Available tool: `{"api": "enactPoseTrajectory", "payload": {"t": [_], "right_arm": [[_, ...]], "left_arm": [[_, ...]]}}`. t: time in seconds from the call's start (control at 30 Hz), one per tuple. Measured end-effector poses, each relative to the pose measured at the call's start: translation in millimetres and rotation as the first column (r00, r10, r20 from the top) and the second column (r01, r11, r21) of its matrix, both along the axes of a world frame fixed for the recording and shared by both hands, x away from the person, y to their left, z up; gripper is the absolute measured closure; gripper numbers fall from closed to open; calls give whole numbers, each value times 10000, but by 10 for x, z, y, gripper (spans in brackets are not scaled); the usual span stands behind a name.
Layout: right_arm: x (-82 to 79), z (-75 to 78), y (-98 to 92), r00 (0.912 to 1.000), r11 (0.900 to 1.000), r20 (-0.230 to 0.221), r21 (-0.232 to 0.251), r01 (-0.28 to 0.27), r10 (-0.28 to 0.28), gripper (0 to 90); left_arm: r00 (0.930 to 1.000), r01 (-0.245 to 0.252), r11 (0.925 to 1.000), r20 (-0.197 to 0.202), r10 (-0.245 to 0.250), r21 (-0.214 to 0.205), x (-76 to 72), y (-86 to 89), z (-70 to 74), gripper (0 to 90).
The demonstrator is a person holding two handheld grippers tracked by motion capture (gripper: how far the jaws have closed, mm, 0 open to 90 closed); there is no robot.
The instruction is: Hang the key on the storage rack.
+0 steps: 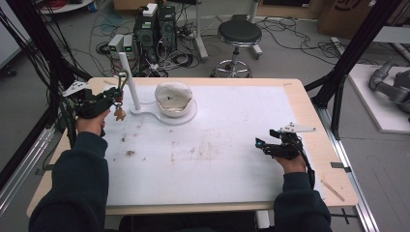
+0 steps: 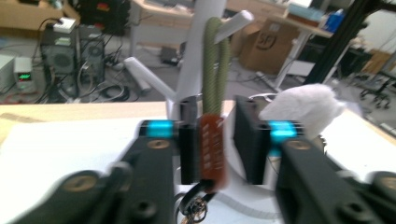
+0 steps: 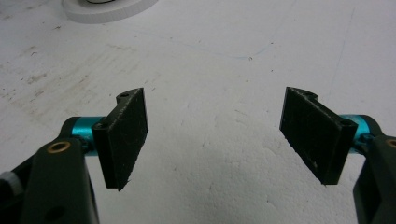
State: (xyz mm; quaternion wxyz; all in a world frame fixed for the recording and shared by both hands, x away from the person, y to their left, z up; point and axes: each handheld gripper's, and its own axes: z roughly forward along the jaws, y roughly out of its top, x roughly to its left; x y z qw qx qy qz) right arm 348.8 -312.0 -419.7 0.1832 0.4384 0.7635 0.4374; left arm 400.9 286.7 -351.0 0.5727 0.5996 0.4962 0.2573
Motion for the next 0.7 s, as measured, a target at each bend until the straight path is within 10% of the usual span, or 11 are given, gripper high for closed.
{"api": "enactPoseTrajectory", "payload": {"t": [0.43, 0.7], "right_arm": [[-21, 5, 21, 10000, 10000, 48, -82, -42, 42, 237], [-45, 25, 35, 9995, 9998, 253, -119, -160, 163, 236]], "left_arm": [[9995, 314, 9981, -56, -312, 530, -349, -121, -373, 208], [9882, 1263, 9857, 722, -1348, 1111, -667, -272, -645, 213]]}}
